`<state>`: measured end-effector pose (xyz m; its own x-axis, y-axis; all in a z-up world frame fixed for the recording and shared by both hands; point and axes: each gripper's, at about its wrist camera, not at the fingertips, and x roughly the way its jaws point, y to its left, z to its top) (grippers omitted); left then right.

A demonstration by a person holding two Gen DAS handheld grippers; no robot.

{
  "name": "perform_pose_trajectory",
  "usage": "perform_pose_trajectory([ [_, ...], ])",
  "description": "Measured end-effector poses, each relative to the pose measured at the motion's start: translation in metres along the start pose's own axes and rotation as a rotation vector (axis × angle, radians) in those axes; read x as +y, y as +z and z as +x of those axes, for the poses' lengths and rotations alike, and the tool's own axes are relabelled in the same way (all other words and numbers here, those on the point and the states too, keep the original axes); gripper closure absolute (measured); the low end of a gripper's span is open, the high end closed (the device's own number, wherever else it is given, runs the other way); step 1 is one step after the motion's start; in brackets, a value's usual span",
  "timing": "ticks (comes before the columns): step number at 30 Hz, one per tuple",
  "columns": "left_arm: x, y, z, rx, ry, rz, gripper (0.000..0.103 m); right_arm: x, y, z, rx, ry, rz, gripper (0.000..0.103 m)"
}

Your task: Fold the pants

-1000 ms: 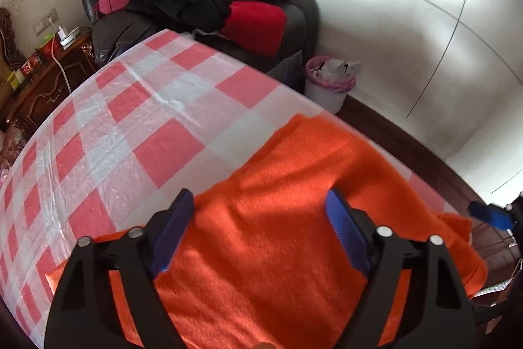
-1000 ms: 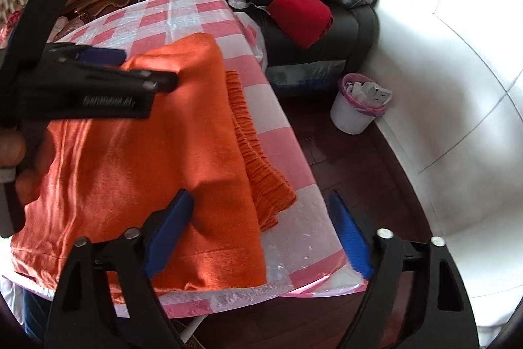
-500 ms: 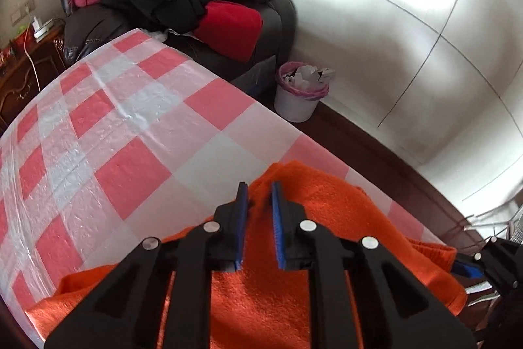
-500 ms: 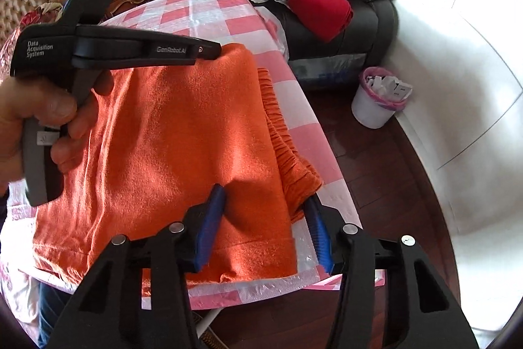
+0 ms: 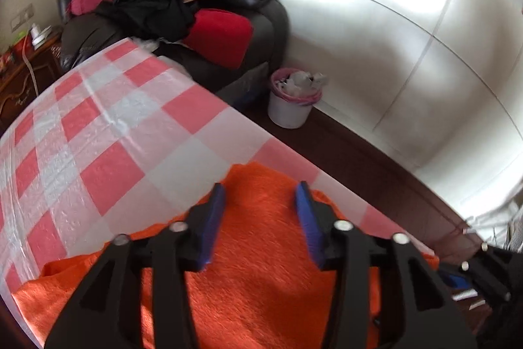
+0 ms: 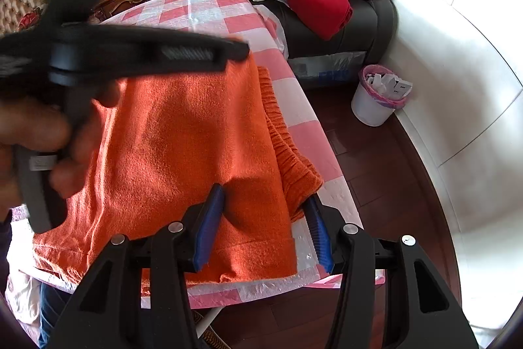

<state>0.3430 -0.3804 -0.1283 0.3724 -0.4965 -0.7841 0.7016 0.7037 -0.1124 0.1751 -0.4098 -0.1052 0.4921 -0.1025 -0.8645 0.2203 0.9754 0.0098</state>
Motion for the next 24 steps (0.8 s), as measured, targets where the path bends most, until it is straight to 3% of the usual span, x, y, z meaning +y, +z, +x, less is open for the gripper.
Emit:
perform_pose_trajectory([
  [2,0.005,0.001,-0.007,-0.028,0.078,-0.036,0.031,0.0,-0.001,0.0,0.001,-0.001,0.0,0.053],
  [5,0.011,-0.001,-0.029,-0.073,0.121,-0.064,0.032,0.0,0.0,0.0,0.002,-0.005,-0.001,0.053],
  [10,0.012,-0.042,-0.078,-0.095,0.194,-0.116,0.028,0.002,-0.001,-0.001,-0.001,-0.019,0.001,0.053],
  [13,0.009,-0.086,-0.095,-0.042,0.262,-0.142,0.021,0.003,-0.004,-0.002,-0.006,-0.035,-0.008,0.053],
  [18,0.001,-0.146,-0.1,0.093,0.355,-0.152,0.02,0.006,-0.008,-0.005,-0.024,-0.094,-0.04,0.038],
  [21,-0.001,-0.167,-0.115,0.09,0.379,-0.172,0.011,0.008,-0.011,-0.01,-0.027,-0.14,-0.055,0.032],
  [24,-0.007,-0.181,-0.128,0.089,0.386,-0.159,0.011,0.01,-0.019,-0.02,-0.036,-0.179,-0.072,0.029],
])
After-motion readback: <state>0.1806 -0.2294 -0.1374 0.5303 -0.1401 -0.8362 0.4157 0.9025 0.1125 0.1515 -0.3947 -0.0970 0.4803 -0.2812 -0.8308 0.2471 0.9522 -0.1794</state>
